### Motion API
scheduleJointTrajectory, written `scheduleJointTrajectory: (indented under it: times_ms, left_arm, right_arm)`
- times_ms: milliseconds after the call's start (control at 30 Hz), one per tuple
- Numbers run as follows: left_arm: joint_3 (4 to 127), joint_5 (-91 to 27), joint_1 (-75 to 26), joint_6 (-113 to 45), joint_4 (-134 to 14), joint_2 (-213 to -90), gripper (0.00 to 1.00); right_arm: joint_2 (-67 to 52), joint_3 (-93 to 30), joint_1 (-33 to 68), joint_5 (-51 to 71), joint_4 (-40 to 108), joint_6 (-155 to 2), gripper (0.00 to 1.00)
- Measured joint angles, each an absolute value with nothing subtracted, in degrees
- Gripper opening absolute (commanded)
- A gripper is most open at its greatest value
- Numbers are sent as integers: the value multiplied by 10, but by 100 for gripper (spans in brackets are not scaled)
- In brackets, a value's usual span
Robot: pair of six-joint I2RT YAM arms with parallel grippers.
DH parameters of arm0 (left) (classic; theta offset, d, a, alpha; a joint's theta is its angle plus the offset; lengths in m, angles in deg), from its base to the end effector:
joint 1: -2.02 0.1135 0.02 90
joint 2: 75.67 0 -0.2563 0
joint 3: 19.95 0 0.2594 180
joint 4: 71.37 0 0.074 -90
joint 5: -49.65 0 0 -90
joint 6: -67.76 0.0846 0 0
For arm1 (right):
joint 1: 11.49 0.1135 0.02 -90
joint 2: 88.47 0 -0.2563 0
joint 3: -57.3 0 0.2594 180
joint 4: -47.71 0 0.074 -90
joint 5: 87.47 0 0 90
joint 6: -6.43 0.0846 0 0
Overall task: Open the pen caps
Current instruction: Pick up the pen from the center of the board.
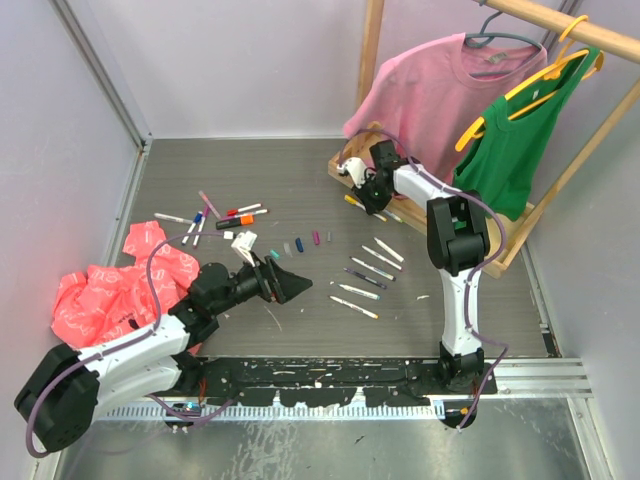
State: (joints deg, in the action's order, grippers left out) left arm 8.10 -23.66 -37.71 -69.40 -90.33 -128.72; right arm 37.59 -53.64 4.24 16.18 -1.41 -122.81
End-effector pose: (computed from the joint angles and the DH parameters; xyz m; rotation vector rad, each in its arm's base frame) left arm 0.1807 -0.1818 0.1924 0.1241 1.8672 -1.3455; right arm 0.4654 0.1518 0.1123 -1.2867 2.3163 0.1870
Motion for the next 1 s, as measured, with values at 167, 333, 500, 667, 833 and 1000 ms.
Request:
scheduleJointTrajectory:
  times_ms: [167,333,500,667,833,1000]
  left_arm:
    - [81,-237,-377,-694,-904,-1284,98]
    - [81,-237,-377,-694,-909,-1285,98]
    - [93,-236,-376,-694,-921,-1311,98]
    - [121,-209,-349,-712,-986,-1372,98]
    - [136,-189,-303,-758,-1076,-1421,98]
    - [151,-194,-287,-788,-1138,-1452,98]
  right_arm:
    - [376,-537,45,157,-14,-1222,1]
    - [375,-537,45,181,-15,-1209,1]
    - [345,-513,44,241,-24,-1188,1]
    - [269,-487,44,320,-33,-1166,1]
    - [186,-456,43,419,-34,-1148,1]
    - [111,-396,42,511,-34,-1132,1]
